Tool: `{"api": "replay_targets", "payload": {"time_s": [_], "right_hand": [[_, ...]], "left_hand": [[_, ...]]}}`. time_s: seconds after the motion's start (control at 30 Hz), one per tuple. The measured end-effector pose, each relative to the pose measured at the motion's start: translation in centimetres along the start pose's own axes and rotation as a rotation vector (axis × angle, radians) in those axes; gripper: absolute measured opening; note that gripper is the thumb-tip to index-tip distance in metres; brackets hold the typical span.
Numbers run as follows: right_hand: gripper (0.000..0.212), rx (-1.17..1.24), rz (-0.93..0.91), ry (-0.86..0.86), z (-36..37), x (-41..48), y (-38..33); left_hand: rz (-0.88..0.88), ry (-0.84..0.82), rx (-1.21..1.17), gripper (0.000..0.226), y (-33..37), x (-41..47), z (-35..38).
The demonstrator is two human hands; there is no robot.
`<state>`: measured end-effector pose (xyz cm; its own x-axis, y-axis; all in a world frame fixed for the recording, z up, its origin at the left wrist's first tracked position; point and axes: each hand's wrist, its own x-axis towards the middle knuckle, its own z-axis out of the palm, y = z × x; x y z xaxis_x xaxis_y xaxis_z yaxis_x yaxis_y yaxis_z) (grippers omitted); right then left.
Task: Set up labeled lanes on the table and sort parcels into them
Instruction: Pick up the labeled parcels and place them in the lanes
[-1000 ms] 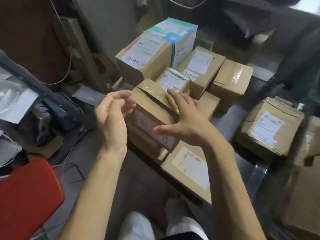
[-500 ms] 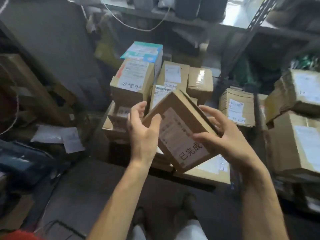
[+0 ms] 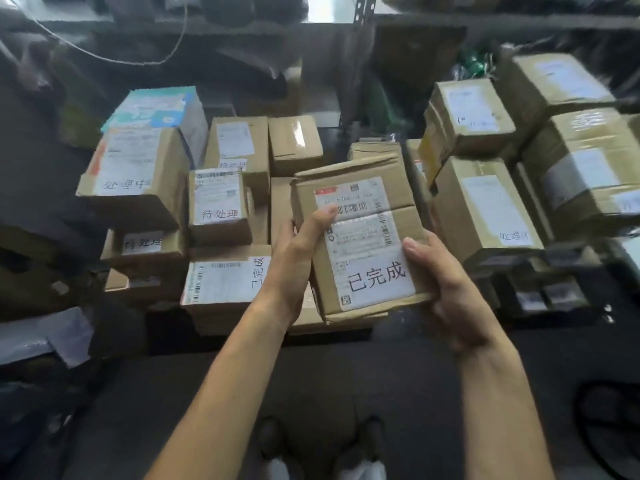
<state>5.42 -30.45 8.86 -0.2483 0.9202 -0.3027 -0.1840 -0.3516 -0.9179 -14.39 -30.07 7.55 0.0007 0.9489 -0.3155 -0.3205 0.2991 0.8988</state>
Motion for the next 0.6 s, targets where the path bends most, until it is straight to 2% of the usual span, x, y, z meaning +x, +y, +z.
{"api": "replay_targets", "payload": {"time_s": [0.13,0.17,0.3,0.4,0.5,0.6], "right_hand": [[0.064,0.036,0.026,0.033,-3.9,-1.1,0.3],[0.064,0.035,0.013,0.033,-4.8,-1.3,0.0],[0.067,0.037,-0.079,0.027,-8.2,-2.1,-1.9],[0.064,0.03,-0.127,0.022,-11.2,-2.9,-3.3],[0.062,0.023,-0.148,0.025,-14.2,-3.5,-4.3],[0.064,0.025,-0.165,0.028,-16.6,-3.3,-5.4]], "left_hand": [[-0.067,0.012,-0.031,0.104,-1.0,0.4,4.0],[-0.071,0.005,-0.041,0.103,-0.9,0.3,5.1],[-0.025,-0.072,-0.017,0.07,-1.0,0.4,10.0],[-0.004,-0.074,-0.015,0.075,-1.2,0.3,13.7],[0.063,-0.118,0.012,0.057,-1.8,0.4,17.1],[0.064,-0.155,0.005,0.054,-1.9,1.0,19.6]]}}
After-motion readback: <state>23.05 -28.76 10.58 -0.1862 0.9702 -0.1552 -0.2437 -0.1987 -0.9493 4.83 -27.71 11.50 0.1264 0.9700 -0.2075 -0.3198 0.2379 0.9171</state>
